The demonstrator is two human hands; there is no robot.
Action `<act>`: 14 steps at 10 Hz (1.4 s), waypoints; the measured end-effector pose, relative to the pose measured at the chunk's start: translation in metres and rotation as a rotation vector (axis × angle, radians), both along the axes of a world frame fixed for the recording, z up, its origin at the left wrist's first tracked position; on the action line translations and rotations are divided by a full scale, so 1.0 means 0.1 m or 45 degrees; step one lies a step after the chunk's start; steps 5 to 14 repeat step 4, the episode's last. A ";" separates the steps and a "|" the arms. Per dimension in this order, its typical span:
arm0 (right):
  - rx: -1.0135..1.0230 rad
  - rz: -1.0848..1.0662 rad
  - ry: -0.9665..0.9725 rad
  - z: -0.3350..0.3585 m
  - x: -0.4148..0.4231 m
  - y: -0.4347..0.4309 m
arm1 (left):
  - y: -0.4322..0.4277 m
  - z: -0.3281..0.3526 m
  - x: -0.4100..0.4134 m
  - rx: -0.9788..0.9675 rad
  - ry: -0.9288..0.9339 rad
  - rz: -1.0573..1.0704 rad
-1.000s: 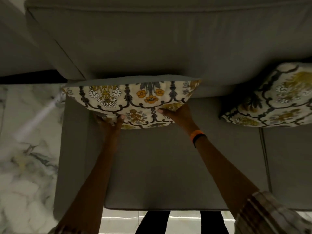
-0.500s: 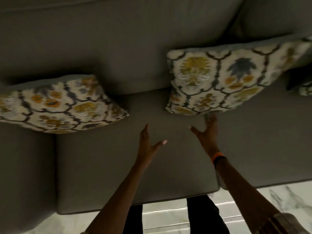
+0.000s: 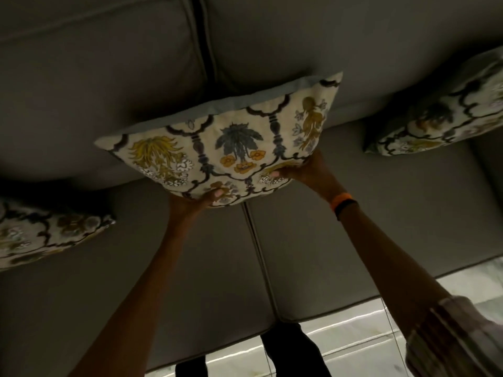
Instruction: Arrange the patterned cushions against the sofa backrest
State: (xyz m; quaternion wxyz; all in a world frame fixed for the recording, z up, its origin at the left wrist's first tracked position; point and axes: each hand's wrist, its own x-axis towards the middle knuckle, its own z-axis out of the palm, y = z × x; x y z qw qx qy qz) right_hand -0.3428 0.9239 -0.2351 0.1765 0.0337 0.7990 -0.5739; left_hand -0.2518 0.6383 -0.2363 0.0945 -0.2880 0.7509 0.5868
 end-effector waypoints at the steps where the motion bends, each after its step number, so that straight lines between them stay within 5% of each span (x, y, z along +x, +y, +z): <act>1: 0.004 -0.073 -0.018 -0.12 0.07 0.06 | 0.06 -0.05 0.02 0.017 0.101 -0.180; 2: 0.076 -0.155 0.000 -0.19 0.20 0.03 | -0.08 -0.22 -0.10 -0.177 0.232 -0.355; 3: 0.192 -0.263 -0.074 -0.36 0.58 -0.11 | -0.06 -0.24 -0.04 -0.117 0.281 -0.262; 4: 0.451 -0.265 -0.342 -0.39 1.09 -0.36 | -0.13 -0.20 0.29 -0.025 0.084 -0.052; 14: 0.451 -0.265 -0.342 -0.39 1.09 -0.36 | -0.13 -0.20 0.29 -0.025 0.084 -0.052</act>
